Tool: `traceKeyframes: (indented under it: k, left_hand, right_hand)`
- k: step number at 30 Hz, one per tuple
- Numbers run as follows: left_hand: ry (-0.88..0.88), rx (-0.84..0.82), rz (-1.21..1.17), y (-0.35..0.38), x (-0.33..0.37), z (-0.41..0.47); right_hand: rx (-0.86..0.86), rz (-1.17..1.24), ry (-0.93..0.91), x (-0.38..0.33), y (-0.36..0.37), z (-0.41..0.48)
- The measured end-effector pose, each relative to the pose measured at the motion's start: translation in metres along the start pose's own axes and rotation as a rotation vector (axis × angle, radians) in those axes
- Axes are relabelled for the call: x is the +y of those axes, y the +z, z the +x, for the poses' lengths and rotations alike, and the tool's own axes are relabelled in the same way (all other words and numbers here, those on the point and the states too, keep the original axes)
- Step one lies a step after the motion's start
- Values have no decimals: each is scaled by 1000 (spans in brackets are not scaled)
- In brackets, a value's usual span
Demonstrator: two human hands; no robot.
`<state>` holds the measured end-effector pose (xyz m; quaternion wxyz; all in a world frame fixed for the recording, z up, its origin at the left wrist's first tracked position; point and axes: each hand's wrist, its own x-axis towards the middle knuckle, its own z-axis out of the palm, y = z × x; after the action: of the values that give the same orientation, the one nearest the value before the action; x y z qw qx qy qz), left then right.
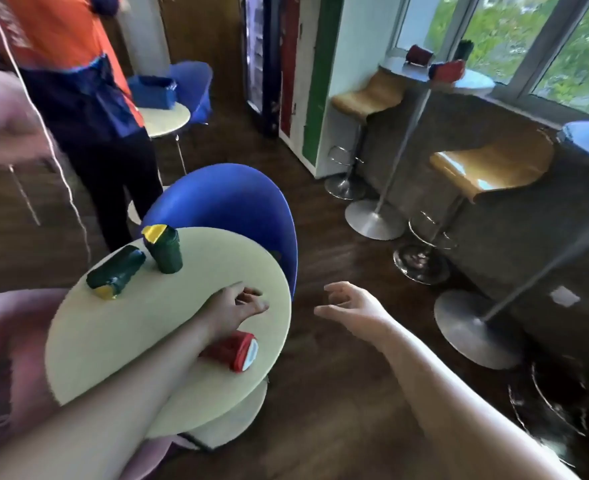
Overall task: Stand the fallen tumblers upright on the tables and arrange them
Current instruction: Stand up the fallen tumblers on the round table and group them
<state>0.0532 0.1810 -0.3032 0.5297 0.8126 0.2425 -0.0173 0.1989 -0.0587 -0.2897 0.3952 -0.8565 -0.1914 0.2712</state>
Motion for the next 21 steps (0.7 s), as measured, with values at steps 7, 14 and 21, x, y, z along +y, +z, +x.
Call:
traceKeyframes:
  k: [7,14,21]
  left_hand:
    - [-205,195,-102,-48,-65,-17]
    - [-229,273,51,-115,-103,25]
    - [-18,302,447,-202,-114,117]
  right_hand:
    - [-228,-15,-23,-24,66,54]
    - [-284,-93,29,-41,132,91]
    - [-280,-184,134,-48,171,116]
